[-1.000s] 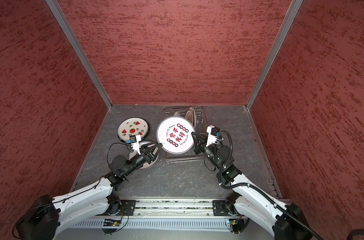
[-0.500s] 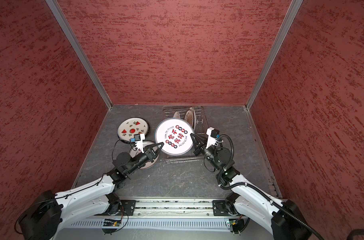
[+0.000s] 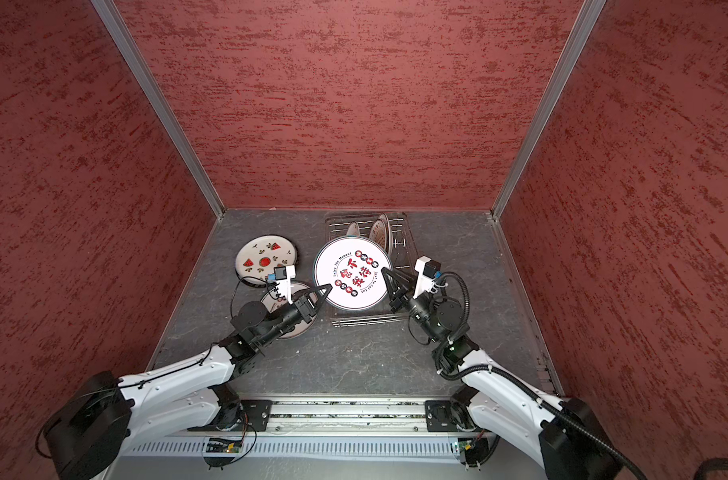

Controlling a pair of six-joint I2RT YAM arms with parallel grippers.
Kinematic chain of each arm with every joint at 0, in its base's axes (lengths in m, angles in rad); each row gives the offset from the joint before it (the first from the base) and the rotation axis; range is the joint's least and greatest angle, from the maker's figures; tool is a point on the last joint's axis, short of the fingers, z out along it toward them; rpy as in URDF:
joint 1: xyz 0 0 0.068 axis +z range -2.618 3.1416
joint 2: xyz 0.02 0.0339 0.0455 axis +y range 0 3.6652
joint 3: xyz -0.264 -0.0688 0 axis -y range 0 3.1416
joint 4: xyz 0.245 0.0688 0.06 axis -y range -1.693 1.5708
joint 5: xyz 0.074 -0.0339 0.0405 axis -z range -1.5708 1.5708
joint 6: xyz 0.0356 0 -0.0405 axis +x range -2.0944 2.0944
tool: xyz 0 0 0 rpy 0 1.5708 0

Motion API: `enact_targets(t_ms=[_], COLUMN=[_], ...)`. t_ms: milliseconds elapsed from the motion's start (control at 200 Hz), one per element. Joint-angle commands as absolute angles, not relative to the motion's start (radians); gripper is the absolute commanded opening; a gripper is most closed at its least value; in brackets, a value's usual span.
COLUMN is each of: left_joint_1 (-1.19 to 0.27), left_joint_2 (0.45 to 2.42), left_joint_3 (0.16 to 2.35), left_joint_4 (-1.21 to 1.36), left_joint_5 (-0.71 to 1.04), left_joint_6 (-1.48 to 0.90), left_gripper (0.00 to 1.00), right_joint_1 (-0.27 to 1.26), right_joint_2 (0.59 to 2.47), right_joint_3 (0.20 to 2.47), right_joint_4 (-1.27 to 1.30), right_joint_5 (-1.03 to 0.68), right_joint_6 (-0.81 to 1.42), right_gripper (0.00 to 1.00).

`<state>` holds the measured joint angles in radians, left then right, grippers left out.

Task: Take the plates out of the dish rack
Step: 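Carry the text plate toward the table with the left gripper while the right gripper releases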

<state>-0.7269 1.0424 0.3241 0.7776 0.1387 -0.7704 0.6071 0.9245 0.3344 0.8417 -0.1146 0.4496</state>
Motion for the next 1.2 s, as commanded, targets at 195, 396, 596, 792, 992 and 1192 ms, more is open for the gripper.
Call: enact_targets(t_ms=[195,396,596,792,992,1192], left_joint_1=[-0.729,-0.716,-0.676,-0.623,-0.520,-0.469], left_joint_2=[1.020,0.977,0.898,0.786,0.674,0.535], left_joint_3=[0.310,0.287,0.259,0.245,0.230,0.226], left_joint_4=[0.870,0.857,0.779,0.647,0.500,0.268], left_joint_5=[0.097,0.062,0.013,-0.019,0.009,-0.083], left_joint_6=[-0.816,-0.819,-0.842,-0.862,-0.944,-1.004], left_gripper=[0.00,0.00,0.00,0.00,0.00,0.00], right_joint_1=[0.614,0.614,0.615,0.631,0.706,0.764], right_joint_2=[0.998,1.076,1.123,1.162,1.206,1.273], right_joint_3=[0.389,0.459,0.483,0.521,0.592,0.668], right_joint_4=[0.864,0.801,0.818,0.789,0.686,0.620], right_joint_5=[-0.212,-0.233,-0.274,-0.263,-0.152,-0.106], right_joint_6=[0.428,0.438,0.446,0.437,0.356,0.280], right_gripper=[0.86,0.99,0.99,0.99,0.99,0.99])
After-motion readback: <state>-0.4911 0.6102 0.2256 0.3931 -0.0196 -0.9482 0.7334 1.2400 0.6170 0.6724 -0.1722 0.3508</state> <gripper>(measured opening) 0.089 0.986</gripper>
